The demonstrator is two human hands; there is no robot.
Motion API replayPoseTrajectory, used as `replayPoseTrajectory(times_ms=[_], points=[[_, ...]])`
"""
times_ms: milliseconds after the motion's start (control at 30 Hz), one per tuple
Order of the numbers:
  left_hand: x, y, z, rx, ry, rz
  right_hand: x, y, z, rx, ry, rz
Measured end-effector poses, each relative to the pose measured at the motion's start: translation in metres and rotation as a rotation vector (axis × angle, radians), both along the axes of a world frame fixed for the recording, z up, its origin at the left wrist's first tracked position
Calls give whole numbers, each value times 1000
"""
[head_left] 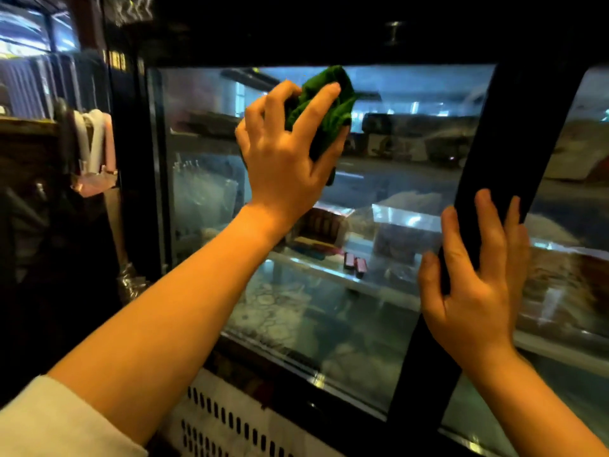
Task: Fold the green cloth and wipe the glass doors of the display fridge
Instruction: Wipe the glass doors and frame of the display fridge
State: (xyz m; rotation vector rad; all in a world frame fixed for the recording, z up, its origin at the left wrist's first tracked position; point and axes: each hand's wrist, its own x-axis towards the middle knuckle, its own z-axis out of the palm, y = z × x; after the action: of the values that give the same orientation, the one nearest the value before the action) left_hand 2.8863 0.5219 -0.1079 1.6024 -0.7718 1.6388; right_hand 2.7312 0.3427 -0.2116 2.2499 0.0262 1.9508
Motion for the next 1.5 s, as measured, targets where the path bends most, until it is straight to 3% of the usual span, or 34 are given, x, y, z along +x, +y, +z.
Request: replayPoseTrajectory(times_ms=[133,400,667,933,1100,1500], points=[[-3,-1,-39,-31,103,-20,-1,3,2,2,-14,21],[-12,-8,-126,72,8,-38,-3,7,4,34,3,13],[-27,-12,-252,0,273,-90,-4,7,2,30,13,-7],[-39,-13,-283,16,309,-78,-4,8,1,52,19,5],[-33,-9,-262,53,276,-81,-5,8,-2,49,24,4],[15,8,-54,202,-314,-51,0,6,0,26,-26,-4]])
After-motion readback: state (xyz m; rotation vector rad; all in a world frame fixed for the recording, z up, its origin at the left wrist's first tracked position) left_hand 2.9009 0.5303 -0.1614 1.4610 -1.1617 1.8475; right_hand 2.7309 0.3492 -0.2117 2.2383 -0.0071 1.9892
